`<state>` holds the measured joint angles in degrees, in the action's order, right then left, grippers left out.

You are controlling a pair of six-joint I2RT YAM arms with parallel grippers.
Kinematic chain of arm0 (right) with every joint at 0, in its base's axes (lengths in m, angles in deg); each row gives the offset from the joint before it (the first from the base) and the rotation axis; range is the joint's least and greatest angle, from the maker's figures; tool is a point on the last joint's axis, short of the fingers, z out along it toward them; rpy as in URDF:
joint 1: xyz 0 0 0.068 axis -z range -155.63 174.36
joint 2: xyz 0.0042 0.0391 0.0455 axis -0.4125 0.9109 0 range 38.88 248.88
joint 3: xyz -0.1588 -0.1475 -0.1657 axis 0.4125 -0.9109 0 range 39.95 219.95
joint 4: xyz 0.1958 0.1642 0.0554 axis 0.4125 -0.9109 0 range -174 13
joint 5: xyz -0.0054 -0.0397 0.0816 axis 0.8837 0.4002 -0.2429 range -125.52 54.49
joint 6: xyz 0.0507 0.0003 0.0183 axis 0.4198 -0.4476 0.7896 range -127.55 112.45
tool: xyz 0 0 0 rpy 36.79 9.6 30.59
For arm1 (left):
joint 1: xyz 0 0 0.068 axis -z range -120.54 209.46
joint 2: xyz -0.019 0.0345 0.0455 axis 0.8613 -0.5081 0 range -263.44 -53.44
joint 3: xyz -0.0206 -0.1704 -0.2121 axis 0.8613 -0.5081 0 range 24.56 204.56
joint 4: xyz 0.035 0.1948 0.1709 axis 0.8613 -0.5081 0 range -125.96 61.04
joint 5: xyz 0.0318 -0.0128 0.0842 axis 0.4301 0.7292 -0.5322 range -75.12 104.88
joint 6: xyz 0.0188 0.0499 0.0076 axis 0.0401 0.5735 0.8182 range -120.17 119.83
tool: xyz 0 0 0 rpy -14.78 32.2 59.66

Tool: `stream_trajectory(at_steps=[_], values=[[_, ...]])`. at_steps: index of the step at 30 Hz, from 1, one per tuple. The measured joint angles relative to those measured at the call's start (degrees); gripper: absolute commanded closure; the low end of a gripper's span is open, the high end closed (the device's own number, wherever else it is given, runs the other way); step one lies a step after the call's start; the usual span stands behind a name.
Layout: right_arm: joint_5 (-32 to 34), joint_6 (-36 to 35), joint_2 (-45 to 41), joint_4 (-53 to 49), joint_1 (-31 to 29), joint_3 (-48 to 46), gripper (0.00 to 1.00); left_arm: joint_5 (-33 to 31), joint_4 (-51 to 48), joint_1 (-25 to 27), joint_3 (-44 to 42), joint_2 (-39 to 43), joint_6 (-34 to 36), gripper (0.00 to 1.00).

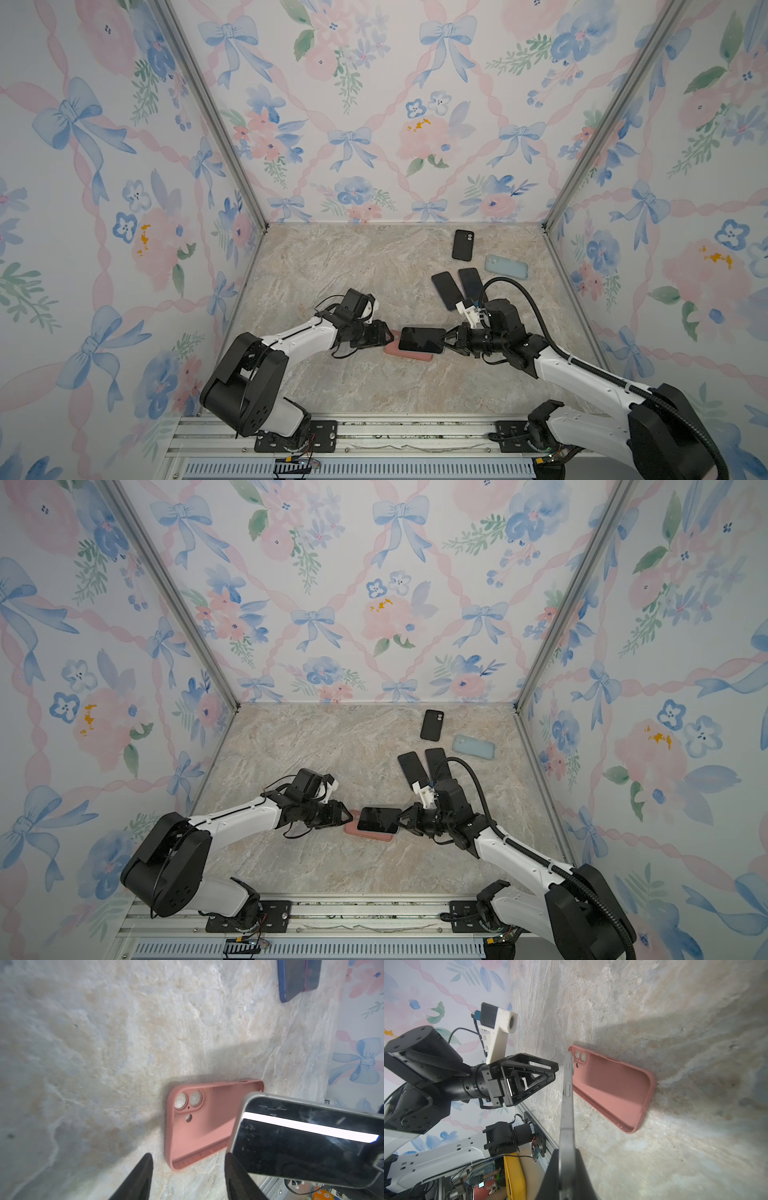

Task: Put the phone into the phone case

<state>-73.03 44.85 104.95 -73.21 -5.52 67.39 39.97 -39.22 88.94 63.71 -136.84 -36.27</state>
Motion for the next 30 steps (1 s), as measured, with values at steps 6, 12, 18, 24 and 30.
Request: stream_trajectory(at_steps=[6, 12, 18, 24, 30], values=[[-2.3, -0.1, 3.4, 2.0, 0.5, -0.2, 1.0, 1.6, 2.8, 0.0, -0.4, -0.7, -0.3, 0.43], [-3.8, -0.1, 5.4, 3.6, 0.6, -0.2, 1.0, 1.6, 3.1, 0.0, -1.1, -1.3, -0.5, 0.42], [-5.1, -0.1, 8.2, 5.3, 0.7, -0.2, 1.0, 1.7, 3.9, 0.0, -1.5, -2.5, -0.6, 0.42], [-7.5, -0.4, 11.1, 7.1, 1.7, -0.1, 1.0, 2.0, 4.7, -0.1, -1.5, -3.4, -0.6, 0.43], [-9.4, -0.6, 12.8, 7.6, 3.0, 0.5, 1.0, 2.7, 5.6, -0.3, -1.5, -4.2, -0.6, 0.43]])
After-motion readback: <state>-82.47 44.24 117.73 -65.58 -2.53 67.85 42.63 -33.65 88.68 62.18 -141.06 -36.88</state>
